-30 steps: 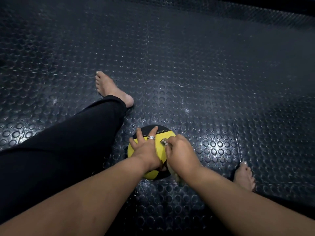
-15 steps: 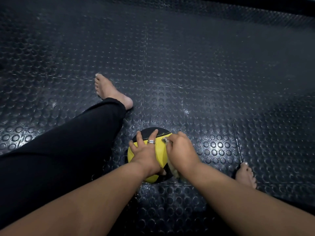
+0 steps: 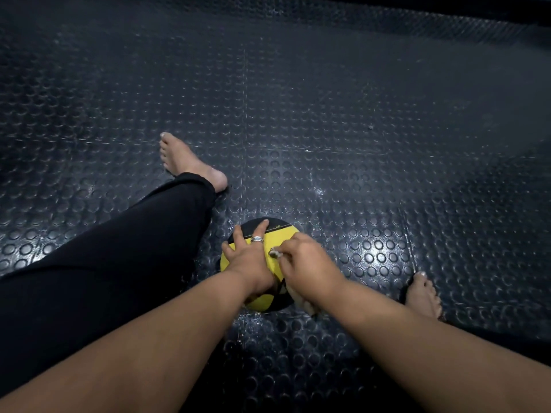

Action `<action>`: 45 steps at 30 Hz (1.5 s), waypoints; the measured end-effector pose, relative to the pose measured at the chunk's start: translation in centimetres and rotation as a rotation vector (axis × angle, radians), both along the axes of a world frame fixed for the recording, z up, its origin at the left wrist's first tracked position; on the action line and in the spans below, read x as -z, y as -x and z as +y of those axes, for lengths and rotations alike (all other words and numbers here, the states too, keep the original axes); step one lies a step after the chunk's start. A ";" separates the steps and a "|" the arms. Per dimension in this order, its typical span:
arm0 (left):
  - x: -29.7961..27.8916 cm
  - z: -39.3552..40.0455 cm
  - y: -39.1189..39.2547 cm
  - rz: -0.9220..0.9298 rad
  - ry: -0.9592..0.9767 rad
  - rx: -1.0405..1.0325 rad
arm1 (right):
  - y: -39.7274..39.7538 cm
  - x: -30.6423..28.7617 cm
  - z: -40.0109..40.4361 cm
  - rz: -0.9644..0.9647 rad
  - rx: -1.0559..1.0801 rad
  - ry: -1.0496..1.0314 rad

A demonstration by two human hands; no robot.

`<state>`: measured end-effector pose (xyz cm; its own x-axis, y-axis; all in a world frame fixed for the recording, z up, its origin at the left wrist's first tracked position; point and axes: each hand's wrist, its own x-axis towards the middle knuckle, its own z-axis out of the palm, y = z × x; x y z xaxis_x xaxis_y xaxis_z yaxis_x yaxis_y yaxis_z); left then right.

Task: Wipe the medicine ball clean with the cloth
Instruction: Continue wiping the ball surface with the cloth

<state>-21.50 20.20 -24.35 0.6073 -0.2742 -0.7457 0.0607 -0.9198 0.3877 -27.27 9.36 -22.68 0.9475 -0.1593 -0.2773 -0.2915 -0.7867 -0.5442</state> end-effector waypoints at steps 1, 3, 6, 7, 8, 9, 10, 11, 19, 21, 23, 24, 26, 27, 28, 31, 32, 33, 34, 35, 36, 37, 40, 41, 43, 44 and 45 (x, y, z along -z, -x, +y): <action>-0.2 0.2 -0.1 -0.004 -0.007 0.019 | 0.2 -0.1 -0.5 0.023 0.075 -0.030; -0.4 0.7 -0.4 -0.010 -0.014 0.039 | 0.6 -0.2 -2.3 0.077 0.328 -0.111; -0.6 1.1 -0.7 -0.029 -0.025 0.029 | 1.7 -0.1 -5.6 0.138 0.627 -0.232; -0.8 1.3 -0.6 -0.039 -0.049 0.028 | 2.0 0.0 -6.1 0.177 0.644 -0.237; -0.9 1.2 -0.5 -0.055 -0.067 0.031 | 2.1 0.1 -6.4 0.202 0.640 -0.238; -1.0 1.0 -0.4 -0.067 -0.069 0.035 | 2.1 0.1 -6.3 0.217 0.622 -0.245; -1.0 0.9 -0.2 -0.073 -0.052 0.039 | 2.0 0.3 -5.8 0.218 0.601 -0.265; -1.0 0.7 -0.2 -0.079 -0.013 0.053 | 1.7 0.3 -5.3 0.201 0.584 -0.276; 0.5 1.3 -1.3 -0.143 0.084 0.015 | -1.3 0.2 -1.7 0.047 0.447 -0.155; 0.3 1.6 -1.5 -0.150 0.063 -0.005 | -1.3 0.2 -1.3 0.026 0.420 -0.111; 0.1 1.5 -1.8 -0.099 0.009 -0.006 | -1.1 0.4 -0.4 -0.018 0.304 -0.079; 0.0 1.4 -1.8 -0.060 -0.029 0.011 | -0.9 0.6 0.1 -0.049 0.220 -0.064; -0.3 1.4 -1.9 0.028 -0.096 0.067 | -0.2 1.0 1.0 -0.077 0.063 -0.016; -0.4 1.6 -1.9 0.056 -0.108 0.085 | 0.0 1.2 1.1 -0.082 0.011 0.019; -0.5 1.7 -1.8 0.071 -0.107 0.093 | 0.2 1.4 0.9 -0.088 -0.020 0.052; -0.7 1.7 -1.1 0.064 -0.102 0.096 | -0.4 1.7 0.0 -0.089 0.005 0.090; -0.7 1.6 -0.9 0.063 -0.105 0.097 | -0.8 1.8 -0.4 -0.067 0.042 0.102; -0.8 1.4 -0.7 0.059 -0.105 0.097 | -1.3 1.9 -0.8 -0.021 0.074 0.118; -0.8 1.2 -0.6 0.053 -0.104 0.097 | -2.0 2.1 -1.3 0.032 0.097 0.135; -0.8 1.1 -0.6 0.048 -0.100 0.094 | -2.7 2.1 -1.6 0.092 0.126 0.149; -0.7 1.0 -0.5 0.046 -0.095 0.088 | -3.2 2.1 -2.0 0.145 0.170 0.145; -0.6 1.0 -0.4 0.046 -0.090 0.078 | -3.5 1.9 -2.2 0.194 0.212 0.129; -0.6 1.1 -0.3 0.039 -0.090 0.056 | -3.2 1.1 -1.6 0.232 0.239 0.093; -0.6 1.3 -0.3 0.039 -0.092 0.052 | -2.7 0.8 -1.0 0.209 0.220 0.078; -0.5 1.5 -0.1 0.035 -0.089 0.052 | -1.8 0.6 0.0 0.140 0.185 0.060; -0.5 1.3 0.0 0.033 -0.084 0.060 | -1.5 0.8 0.0 0.118 0.209 0.052; -0.5 1.2 0.0 0.031 -0.085 0.065 | -1.6 1.1 -0.2 0.117 0.256 0.033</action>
<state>-21.50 21.36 -23.81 0.5669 -0.2469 -0.7859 0.0110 -0.9517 0.3069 -25.67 9.14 -23.74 0.8371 -0.3999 -0.3733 -0.5424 -0.6961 -0.4704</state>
